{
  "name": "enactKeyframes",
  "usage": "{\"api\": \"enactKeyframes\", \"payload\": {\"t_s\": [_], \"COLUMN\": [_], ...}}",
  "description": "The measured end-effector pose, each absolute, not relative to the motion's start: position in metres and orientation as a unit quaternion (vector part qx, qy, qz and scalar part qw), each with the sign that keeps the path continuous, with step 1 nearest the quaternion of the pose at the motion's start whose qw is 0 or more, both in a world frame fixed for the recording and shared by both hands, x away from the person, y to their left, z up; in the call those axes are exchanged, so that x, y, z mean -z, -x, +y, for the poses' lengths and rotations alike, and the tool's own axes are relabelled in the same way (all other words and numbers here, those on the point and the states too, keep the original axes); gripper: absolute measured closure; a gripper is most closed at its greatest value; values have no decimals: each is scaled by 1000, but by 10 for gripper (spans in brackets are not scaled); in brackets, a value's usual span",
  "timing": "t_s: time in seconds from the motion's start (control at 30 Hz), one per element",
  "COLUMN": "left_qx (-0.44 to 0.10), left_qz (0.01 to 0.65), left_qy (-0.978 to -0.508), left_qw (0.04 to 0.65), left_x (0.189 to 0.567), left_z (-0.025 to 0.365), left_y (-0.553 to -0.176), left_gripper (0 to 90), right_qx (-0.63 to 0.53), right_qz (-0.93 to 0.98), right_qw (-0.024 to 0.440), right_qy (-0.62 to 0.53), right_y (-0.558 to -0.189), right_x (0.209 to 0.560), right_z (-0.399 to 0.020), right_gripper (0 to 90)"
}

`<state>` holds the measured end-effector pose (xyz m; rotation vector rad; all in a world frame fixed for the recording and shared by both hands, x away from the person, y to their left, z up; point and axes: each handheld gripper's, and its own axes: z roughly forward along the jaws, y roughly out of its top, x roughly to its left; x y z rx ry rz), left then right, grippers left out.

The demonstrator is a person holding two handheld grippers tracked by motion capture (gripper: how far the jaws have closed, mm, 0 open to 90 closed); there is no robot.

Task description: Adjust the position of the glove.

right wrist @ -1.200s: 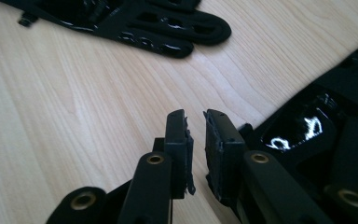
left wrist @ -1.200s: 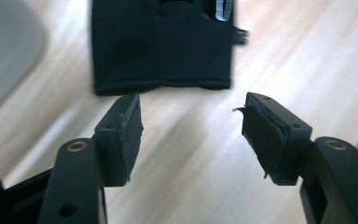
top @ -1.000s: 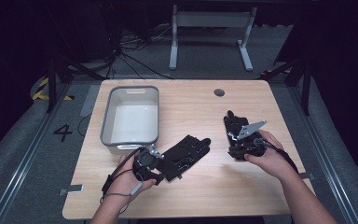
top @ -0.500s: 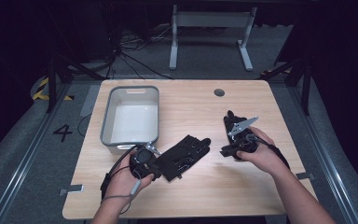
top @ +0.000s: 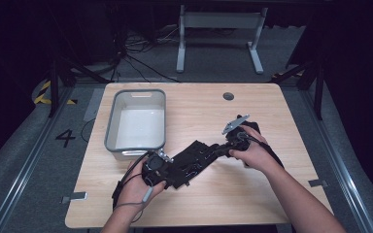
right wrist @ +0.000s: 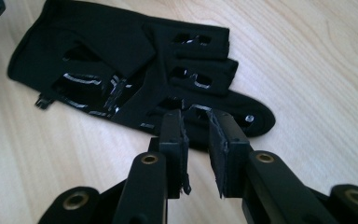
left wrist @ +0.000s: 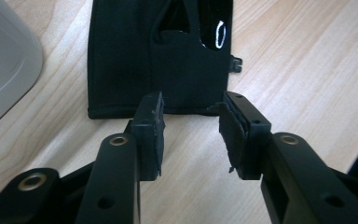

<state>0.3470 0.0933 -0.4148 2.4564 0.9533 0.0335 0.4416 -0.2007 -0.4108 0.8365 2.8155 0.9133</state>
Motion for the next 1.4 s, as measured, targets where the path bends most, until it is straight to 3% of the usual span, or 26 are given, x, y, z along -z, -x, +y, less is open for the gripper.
{"api": "enactKeyframes", "payload": {"t_s": [0.2, 0.47, 0.73, 0.9, 1.07, 1.4], "left_qx": [-7, -11, -6, -1, -33, -45], "left_qz": [348, 349, 356, 364, 365, 368], "left_qy": [-902, -904, -906, -900, -904, -905], "left_qw": [255, 247, 230, 239, 222, 211], "left_x": [423, 433, 442, 443, 443, 441], "left_z": [90, 85, 86, 89, 87, 82], "left_y": [-351, -356, -363, -364, -364, -363], "left_gripper": [636, 593, 587, 638, 788, 873], "right_qx": [-303, -296, -277, -279, -272, -263], "right_qz": [911, 902, 910, 911, 916, 922], "right_qw": [34, 37, 36, 16, 19, 40], "right_qy": [-280, -312, -305, -303, -293, -282], "right_y": [-455, -473, -475, -478, -477, -473], "right_x": [418, 432, 440, 441, 440, 437], "right_z": [-183, -170, -165, -166, -163, -159], "right_gripper": [730, 665, 691, 767, 825, 860]}}
